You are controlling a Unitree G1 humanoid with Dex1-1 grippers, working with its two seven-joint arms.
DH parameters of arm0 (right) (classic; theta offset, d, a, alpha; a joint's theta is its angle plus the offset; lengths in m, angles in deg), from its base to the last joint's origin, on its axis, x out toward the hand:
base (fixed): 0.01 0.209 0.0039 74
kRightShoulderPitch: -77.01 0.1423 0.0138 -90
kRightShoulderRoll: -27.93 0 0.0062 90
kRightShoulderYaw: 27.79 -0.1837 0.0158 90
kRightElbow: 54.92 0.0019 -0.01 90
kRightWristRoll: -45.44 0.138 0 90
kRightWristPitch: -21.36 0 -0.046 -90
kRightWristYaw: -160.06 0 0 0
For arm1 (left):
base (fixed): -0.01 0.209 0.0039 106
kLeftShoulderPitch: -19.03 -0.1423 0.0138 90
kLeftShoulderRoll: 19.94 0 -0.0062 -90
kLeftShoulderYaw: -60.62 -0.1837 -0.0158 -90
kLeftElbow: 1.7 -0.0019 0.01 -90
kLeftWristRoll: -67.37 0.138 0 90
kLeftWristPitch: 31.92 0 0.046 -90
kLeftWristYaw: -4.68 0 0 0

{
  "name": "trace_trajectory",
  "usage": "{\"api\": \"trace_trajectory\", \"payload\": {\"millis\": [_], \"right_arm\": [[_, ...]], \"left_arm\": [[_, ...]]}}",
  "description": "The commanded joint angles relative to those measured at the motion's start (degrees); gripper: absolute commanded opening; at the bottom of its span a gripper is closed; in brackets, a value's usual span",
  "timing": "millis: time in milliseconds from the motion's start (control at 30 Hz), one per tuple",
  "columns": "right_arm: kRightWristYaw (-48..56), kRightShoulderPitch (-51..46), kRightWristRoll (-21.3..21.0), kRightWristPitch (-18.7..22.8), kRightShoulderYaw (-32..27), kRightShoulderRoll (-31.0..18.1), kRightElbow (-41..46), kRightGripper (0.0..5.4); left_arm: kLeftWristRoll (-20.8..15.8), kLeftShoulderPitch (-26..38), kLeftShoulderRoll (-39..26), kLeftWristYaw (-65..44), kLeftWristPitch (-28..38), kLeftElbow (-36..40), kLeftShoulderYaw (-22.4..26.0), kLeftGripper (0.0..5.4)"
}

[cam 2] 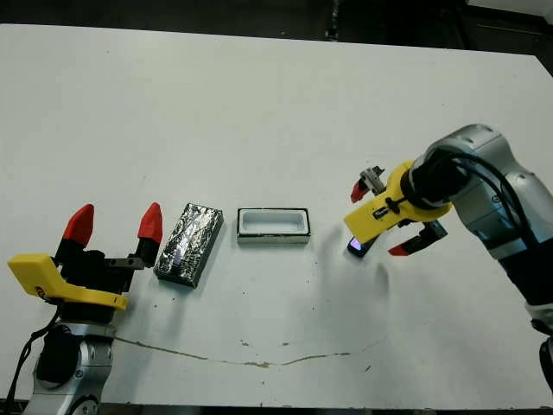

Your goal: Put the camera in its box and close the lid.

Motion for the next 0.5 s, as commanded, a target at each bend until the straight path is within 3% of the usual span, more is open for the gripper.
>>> {"api": "trace_trajectory", "payload": {"millis": [33, 433, 500], "right_arm": [[0.9, -0.7, 1.4, -0.1, 0.1, 0.5, -0.7, 5.4], [-0.2, -0.6, 0.6, -1.8, 1.0, 2.5, -3.2, 5.4], [-0.5, -0.6, 0.8, -2.3, 0.9, 2.7, -3.5, 5.21]], "left_arm": [[1.0, -1.5, 0.3, 0.6, 0.7, 0.2, -0.4, 5.39], [1.7, -2.2, 1.0, 1.2, 1.4, 0.1, -1.4, 5.39], [2.0, -2.4, 1.1, 1.3, 1.4, 0.2, -1.6, 5.4]]}}
